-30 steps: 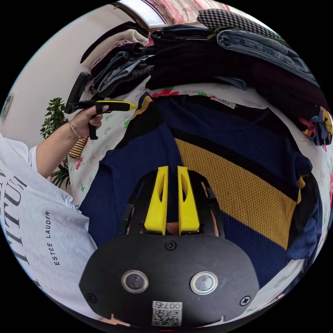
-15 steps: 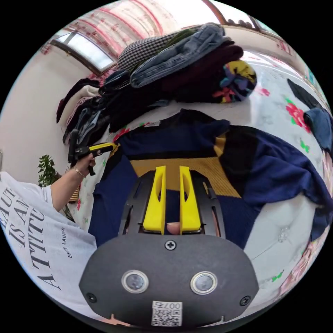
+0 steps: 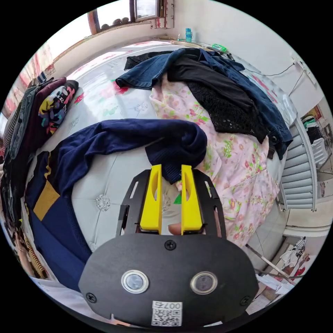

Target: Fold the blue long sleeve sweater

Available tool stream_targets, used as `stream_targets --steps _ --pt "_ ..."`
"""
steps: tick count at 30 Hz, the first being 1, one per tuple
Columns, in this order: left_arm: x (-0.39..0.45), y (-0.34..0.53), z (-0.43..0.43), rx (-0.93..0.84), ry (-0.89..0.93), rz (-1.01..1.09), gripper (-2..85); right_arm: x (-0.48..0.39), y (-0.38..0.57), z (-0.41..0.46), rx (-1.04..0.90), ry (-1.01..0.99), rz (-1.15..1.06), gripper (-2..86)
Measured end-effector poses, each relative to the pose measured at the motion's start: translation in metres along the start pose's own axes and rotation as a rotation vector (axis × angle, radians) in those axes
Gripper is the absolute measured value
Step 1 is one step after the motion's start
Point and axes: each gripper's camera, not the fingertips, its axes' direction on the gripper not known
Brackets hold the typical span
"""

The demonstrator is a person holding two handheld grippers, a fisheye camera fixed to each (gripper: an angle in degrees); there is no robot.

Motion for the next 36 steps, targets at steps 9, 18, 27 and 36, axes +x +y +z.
stream_targets --steps 9,18,27,36 --pt "0.008 0.052 -0.046 0.020 0.102 0.054 -1.0 0.040 0.013 -0.162 0.316 -0.407 -0.064 0.0" --pt "0.004 0.093 -0.085 0.075 0.285 0.114 -0.8 0.082 0.060 -0.253 0.492 -1.300 -0.010 -0.1" --pt "-0.011 0.148 -0.113 0.101 0.406 0.216 4.1 -0.116 0.176 -0.330 0.212 -1.367 -0.767 0.3" --pt "-0.028 0.179 -0.080 -0.025 0.441 0.200 6.0 -0.287 0.391 -0.226 -0.175 -1.162 -0.997 3.2"
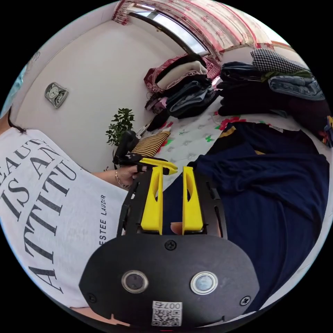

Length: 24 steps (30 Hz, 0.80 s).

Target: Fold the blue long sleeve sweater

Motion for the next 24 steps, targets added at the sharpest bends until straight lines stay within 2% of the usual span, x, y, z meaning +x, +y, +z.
stream_targets --steps 3,8,12,14,18,20,24 --pt "0.000 -0.007 0.005 -0.019 -0.046 0.043 6.3 0.019 0.015 0.008 -0.052 0.145 0.043 3.8" --pt "0.004 -0.046 0.035 -0.059 -0.078 0.132 8.2 0.099 0.030 -0.027 -0.068 0.508 0.199 5.1" --pt "0.017 -0.067 0.081 -0.161 -0.092 0.206 8.2 0.147 0.034 -0.025 -0.135 0.633 0.247 6.3" --pt "0.023 -0.072 0.101 -0.188 -0.240 0.233 5.3 0.169 0.034 -0.016 -0.159 0.715 0.228 7.1" --pt "0.021 -0.081 0.098 -0.209 -0.252 0.239 1.5 0.203 0.034 0.008 -0.282 0.753 0.205 7.5" --pt "0.015 -0.084 0.074 -0.212 -0.236 0.195 0.5 0.212 0.036 0.009 -0.268 0.764 0.185 6.8" --pt "0.013 -0.076 0.009 -0.104 -0.182 0.157 0.0 0.226 0.038 0.006 -0.311 0.711 0.170 5.6"
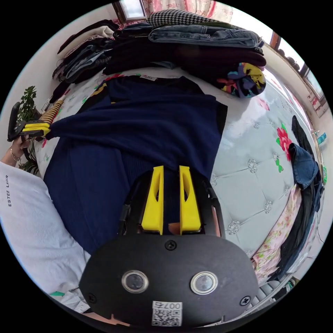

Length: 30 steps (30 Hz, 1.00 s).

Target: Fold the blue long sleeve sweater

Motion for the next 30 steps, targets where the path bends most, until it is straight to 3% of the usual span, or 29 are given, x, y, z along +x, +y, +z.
stream_targets --steps 4,10,16,21,23,27,30 --pt "-0.001 0.024 -0.021 -0.034 -0.019 -0.023 0.0 0.002 -0.002 0.006 -0.033 -0.020 -0.072 4.6" --pt "0.001 0.045 0.028 -0.135 0.068 -0.068 0.7 0.006 -0.017 0.003 -0.024 -0.011 -0.110 3.4" --pt "-0.007 0.034 0.039 -0.153 0.078 -0.032 0.8 0.075 -0.066 -0.036 0.229 -0.094 0.156 2.6" --pt "-0.018 0.029 0.032 -0.132 0.104 -0.029 0.4 0.124 -0.132 -0.002 0.221 -0.121 0.280 1.5" --pt "-0.020 0.029 0.030 -0.130 0.112 -0.028 0.3 0.132 -0.160 0.028 0.135 -0.157 0.275 0.8" --pt "-0.022 0.016 0.027 -0.084 0.118 -0.012 0.0 0.152 -0.170 0.043 0.074 0.167 0.325 0.2" --pt "-0.025 -0.017 0.031 -0.013 0.212 -0.002 -0.1 0.198 -0.154 0.039 0.114 0.140 0.444 0.5"
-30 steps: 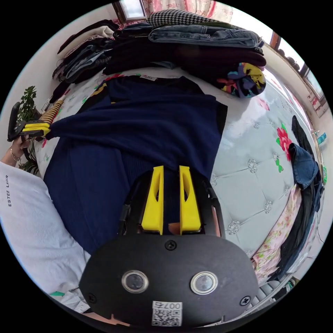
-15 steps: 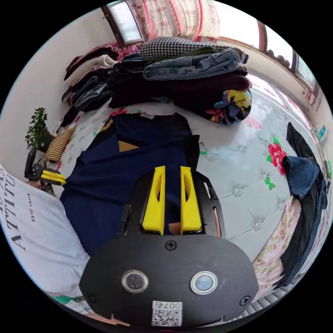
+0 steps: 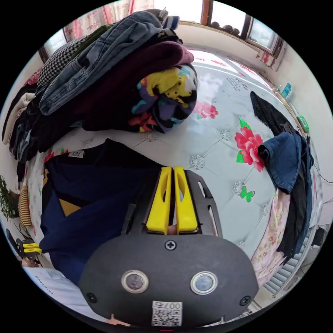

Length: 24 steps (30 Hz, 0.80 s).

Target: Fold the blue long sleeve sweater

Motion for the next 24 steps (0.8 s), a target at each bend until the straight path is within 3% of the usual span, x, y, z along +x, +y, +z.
stream_targets --steps 6,11,17,24 --pt "-0.006 -0.045 0.008 0.027 0.009 0.079 -0.1 0.057 0.030 -0.031 0.079 -0.177 0.070 3.4" --pt "-0.029 -0.048 -0.001 0.028 -0.017 0.052 -0.1 0.024 0.125 -0.068 0.087 -0.348 -0.233 4.1" --pt "-0.029 -0.048 -0.017 0.046 -0.040 0.055 0.1 -0.025 0.184 -0.027 -0.101 -0.053 -0.456 2.8" --pt "-0.012 -0.039 -0.047 0.072 -0.100 -0.004 0.4 0.000 0.181 -0.039 -0.116 -0.016 -0.505 0.2"
